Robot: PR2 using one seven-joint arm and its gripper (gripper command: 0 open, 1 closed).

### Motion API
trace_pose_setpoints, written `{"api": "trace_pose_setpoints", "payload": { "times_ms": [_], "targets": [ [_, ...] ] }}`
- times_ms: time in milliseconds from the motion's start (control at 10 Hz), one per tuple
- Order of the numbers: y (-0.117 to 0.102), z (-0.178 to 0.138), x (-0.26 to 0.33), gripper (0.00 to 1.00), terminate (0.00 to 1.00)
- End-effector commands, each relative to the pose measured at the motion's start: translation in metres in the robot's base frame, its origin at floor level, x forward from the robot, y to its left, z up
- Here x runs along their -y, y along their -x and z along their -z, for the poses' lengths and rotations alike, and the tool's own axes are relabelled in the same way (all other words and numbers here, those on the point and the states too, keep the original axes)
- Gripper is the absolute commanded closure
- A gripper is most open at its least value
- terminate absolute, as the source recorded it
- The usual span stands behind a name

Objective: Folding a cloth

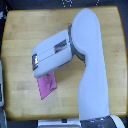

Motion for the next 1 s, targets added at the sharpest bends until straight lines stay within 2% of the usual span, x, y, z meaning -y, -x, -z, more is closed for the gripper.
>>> {"api": "trace_pose_setpoints", "payload": {
  "times_ms": [0, 200, 300, 900],
  "targets": [
    [0.006, 0.003, 0.006, 1.00, 0.00],
    [0.003, 0.007, -0.006, 1.00, 0.00],
    [-0.002, 0.007, -0.008, 0.00, 0.00],
    [-0.008, 0.009, -0.006, 0.00, 0.00]
  ]
}}
